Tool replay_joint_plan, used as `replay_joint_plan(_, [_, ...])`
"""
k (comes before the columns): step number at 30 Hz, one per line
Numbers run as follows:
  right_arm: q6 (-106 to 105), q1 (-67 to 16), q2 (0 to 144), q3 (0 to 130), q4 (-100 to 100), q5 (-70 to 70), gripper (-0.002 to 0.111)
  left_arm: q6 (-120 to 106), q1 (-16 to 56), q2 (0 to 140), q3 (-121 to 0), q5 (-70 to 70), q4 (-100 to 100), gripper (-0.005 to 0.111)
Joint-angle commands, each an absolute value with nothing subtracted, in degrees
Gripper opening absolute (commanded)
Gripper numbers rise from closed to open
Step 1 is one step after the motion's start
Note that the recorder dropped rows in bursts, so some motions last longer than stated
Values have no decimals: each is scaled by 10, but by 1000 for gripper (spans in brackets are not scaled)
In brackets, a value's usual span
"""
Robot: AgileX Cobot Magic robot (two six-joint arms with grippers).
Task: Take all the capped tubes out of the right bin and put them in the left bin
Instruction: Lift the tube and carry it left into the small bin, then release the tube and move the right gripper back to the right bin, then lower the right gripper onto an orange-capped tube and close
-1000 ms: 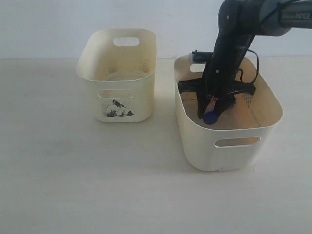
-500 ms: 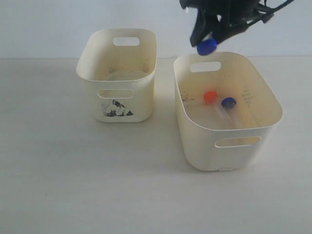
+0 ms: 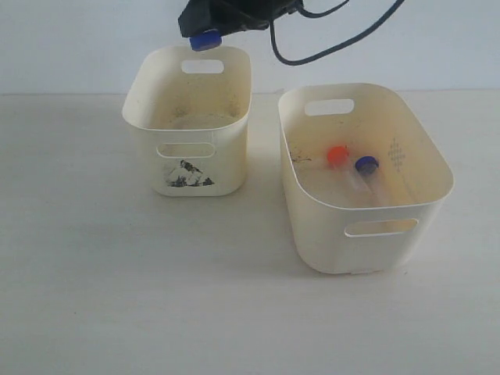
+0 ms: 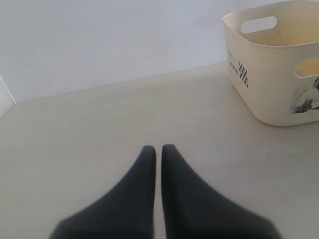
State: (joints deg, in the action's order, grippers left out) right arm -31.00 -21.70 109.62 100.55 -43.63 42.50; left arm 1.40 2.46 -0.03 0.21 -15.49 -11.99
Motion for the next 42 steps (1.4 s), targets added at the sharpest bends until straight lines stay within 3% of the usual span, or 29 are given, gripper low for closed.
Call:
replay_joint_plan(1, [-302, -218, 1113, 1007, -425, 374, 70, 22, 25, 0, 0, -149, -118, 4])
replay_joint_plan(2, [-285, -218, 1114, 1007, -416, 375, 65, 22, 25, 0, 0, -149, -118, 4])
replay_joint_plan(3, [-263, -218, 1114, 1007, -404, 377, 52, 22, 25, 0, 0, -149, -118, 4])
replay_joint_plan(5, [-239, -216, 1110, 1007, -371, 388, 12, 22, 25, 0, 0, -149, -118, 4])
replay_joint_plan(6, [-234, -216, 1104, 1007, -346, 396, 1, 22, 25, 0, 0, -149, -118, 4])
replay_joint_plan(10, [-199, -207, 1070, 1007, -225, 455, 2, 22, 25, 0, 0, -149, -118, 4])
replay_joint_plan(18, [-33, -151, 1016, 1007, -30, 700, 2, 22, 25, 0, 0, -149, -118, 4])
replay_joint_plan(24, [31, -109, 1018, 968, -11, 700, 2, 22, 25, 0, 0, -149, -118, 4])
replay_joint_plan(42, [61, -127, 1146, 933, -13, 700, 2, 22, 25, 0, 0, -149, -118, 4])
